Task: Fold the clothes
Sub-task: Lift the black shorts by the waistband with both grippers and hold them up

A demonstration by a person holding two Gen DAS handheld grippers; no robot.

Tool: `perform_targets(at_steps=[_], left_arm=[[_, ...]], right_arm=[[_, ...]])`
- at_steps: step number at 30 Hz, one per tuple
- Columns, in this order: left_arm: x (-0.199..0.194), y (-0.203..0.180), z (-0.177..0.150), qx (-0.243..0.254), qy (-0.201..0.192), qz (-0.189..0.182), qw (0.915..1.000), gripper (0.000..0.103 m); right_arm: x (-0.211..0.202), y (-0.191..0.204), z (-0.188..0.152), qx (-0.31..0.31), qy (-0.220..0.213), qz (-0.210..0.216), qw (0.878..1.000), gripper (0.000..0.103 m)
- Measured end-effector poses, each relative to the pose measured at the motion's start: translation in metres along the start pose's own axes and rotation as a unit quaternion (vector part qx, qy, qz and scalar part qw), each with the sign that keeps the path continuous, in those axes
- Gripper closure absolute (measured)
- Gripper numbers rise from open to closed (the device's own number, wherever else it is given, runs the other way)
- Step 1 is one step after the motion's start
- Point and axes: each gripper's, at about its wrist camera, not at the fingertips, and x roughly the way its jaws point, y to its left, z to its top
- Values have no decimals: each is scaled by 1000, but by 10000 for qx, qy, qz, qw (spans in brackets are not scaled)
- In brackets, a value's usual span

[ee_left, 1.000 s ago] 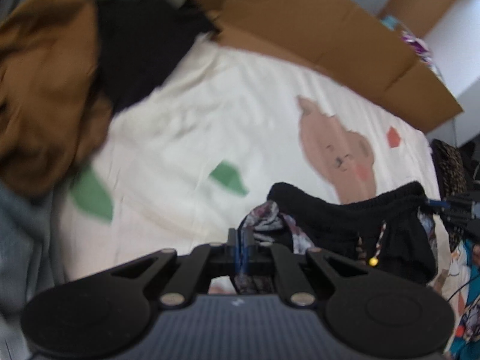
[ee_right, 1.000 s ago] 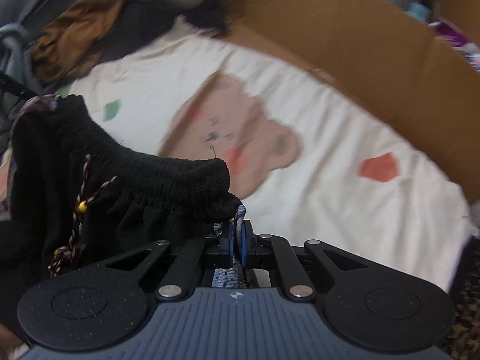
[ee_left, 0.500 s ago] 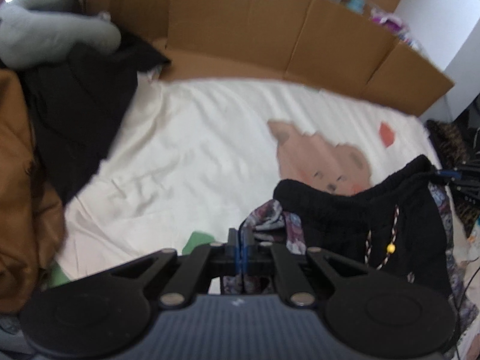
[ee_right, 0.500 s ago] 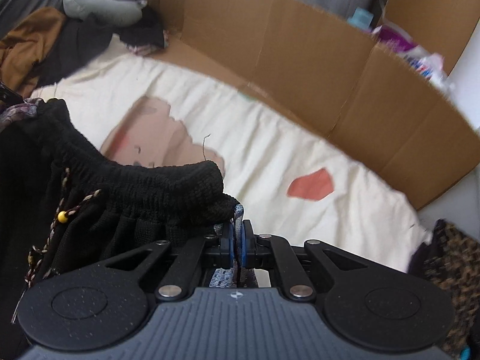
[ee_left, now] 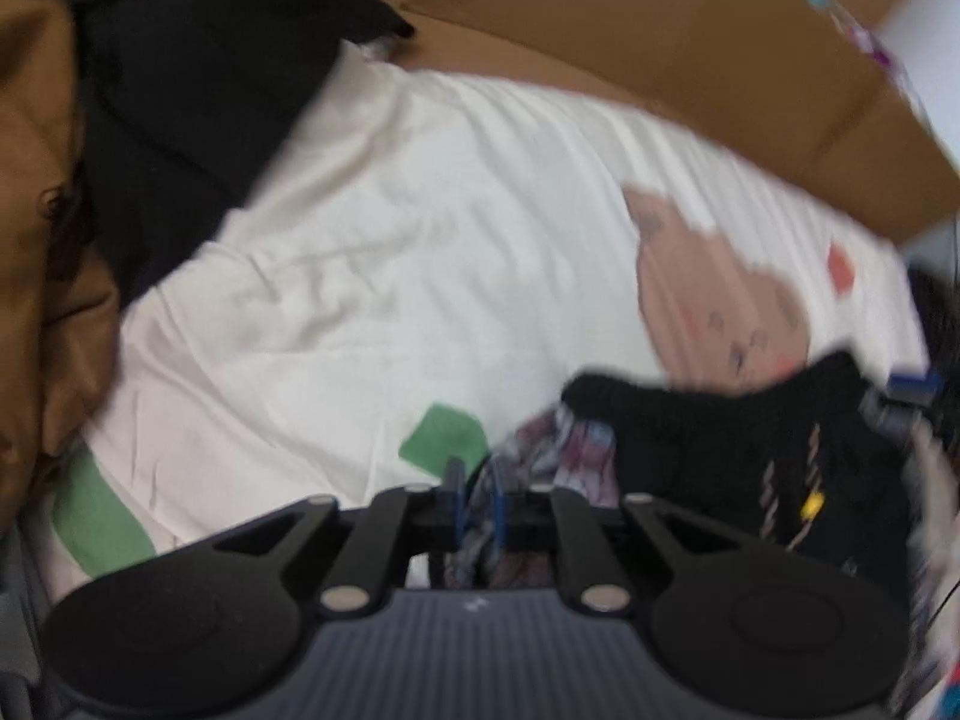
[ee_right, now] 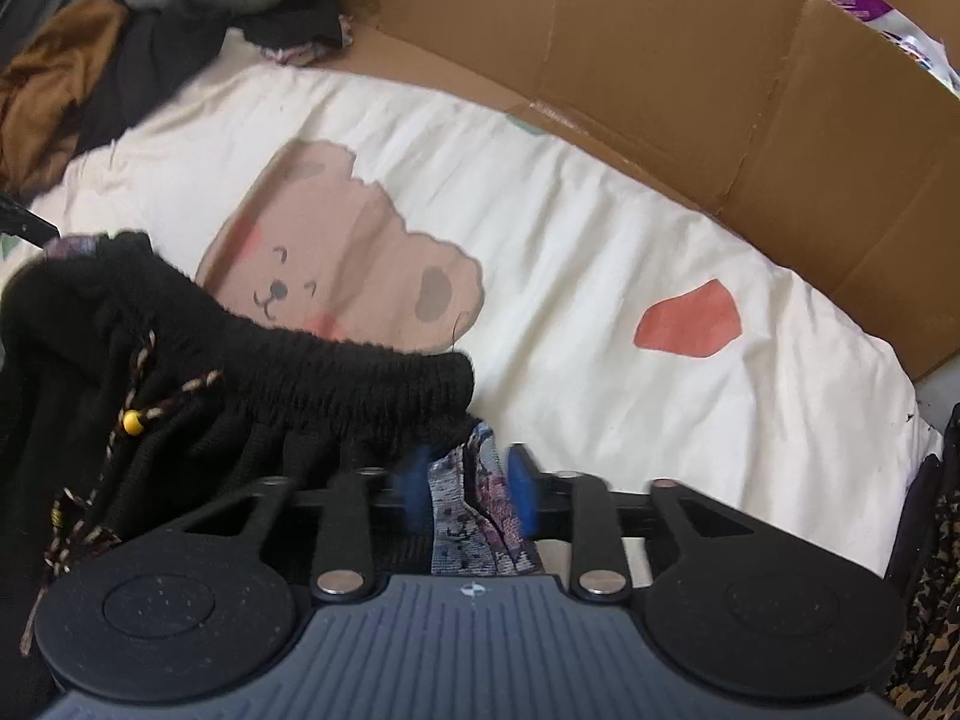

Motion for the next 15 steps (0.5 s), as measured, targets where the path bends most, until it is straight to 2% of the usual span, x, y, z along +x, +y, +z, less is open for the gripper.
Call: perform_targets(at_steps=[3, 7, 9, 12, 15], left_arm=[[-4, -3, 11, -170, -149, -178, 9996, 84], [12, -16, 18, -47, -86, -241, 9997, 63], [22, -21, 17, -4, 0, -286, 9996, 61], [37, -24, 14, 33, 113, -385, 9992, 50], [49, -28, 11, 239, 259, -424, 9985, 50]], right_arm=[[2, -7, 5, 87, 23, 57, 9999, 62], [11, -10, 9, 116, 101, 248, 9996, 62], [15, -10, 11, 94, 114, 392, 9991, 61], [23, -5, 14, -175, 201, 483, 9985, 57], [33, -5, 18, -318, 253, 549, 9977, 55]])
